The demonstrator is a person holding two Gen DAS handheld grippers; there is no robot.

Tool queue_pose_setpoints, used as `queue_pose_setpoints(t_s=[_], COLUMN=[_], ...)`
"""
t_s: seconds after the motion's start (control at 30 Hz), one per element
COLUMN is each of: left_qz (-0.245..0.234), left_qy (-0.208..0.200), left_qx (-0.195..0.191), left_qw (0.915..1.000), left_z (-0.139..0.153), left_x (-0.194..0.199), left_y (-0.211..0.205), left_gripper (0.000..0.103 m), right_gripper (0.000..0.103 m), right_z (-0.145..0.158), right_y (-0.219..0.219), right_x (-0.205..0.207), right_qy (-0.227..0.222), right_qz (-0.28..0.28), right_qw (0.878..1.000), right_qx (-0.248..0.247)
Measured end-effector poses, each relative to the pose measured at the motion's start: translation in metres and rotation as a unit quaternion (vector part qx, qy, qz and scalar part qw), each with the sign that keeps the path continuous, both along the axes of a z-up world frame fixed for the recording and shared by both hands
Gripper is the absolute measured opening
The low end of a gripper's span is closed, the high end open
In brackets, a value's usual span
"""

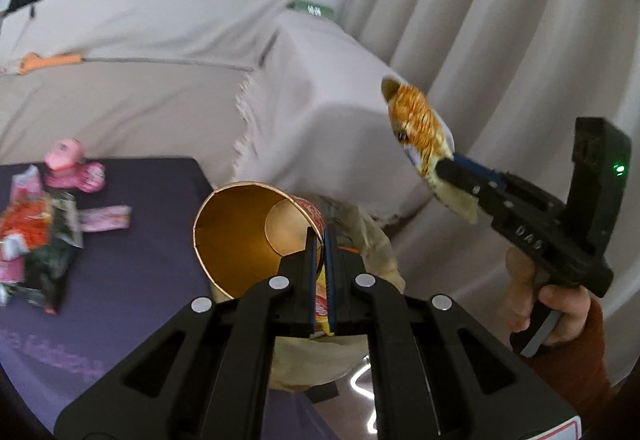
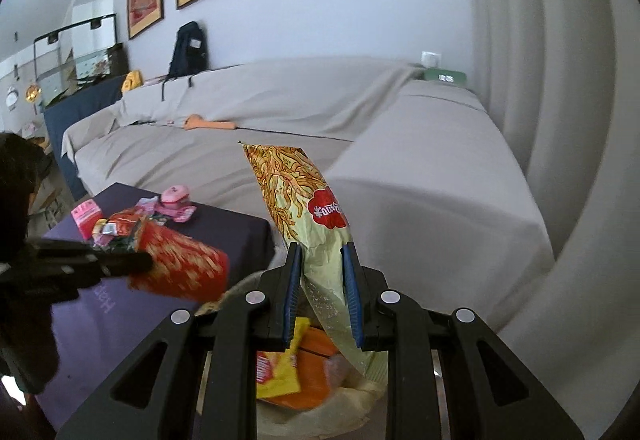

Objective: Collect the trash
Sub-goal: 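Carry the red cup and gold snack bag over the basket with both tools, then open both tools to drop the cup and snack bag into the basket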

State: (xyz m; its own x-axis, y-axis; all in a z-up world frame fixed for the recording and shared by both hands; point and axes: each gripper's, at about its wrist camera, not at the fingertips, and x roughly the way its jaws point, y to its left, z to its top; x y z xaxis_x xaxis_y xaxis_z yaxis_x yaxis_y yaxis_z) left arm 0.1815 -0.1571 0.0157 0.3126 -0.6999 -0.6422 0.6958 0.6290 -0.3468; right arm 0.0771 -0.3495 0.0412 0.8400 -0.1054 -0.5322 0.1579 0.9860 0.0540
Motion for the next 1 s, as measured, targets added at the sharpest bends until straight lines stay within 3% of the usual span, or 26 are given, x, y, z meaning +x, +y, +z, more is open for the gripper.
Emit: queue_pose_setpoints(t_s=[0.33,0.43,0.5,0.67,0.77,1.0], left_qz=[-0.038,-0.044,-0.048,-0.055,-0.036,0.058], left_qy=[0.112,0.106,0.108,0.084,0.064,-0.002], left_qx=[0.037,0.045,0.042,0.037,0.045,0.065], left_qw=[0.9922,0.9924,0.9920,0.9942,0.9963,0.9962], left_z=[-0.086,-0.096,-0.095,-0.069,-0.057,-0.041], left_x=[0.021,0.024,0.025,0.016,0.013,0.015], left_y=[-0.057,-0.063,-0.062,-0.031,-0.010,0.042], left_gripper=[0.004,0.008,0.027,0.044,0.046,0.051], right_gripper=[0.021,0.021,0.021,0.021,0.021,0.021], right_z=[-0.040,-0.052,-0.057,-0.064,-0.066,-0.062], right_y=[-0.026,-0.027,-0.026,-0.011,0.002,0.052], right_x=[0.004,0.007,0.009,0.016,0.024,0.046], right_qy=[0.025,0.038,0.043,0.049,0.051,0.049], right_qz=[-0.021,-0.024,-0.023,-0.005,0.006,0.049], right_qw=[0.999,0.998,0.998,0.998,0.998,0.996], right_qx=[0.034,0.040,0.042,0.044,0.048,0.054])
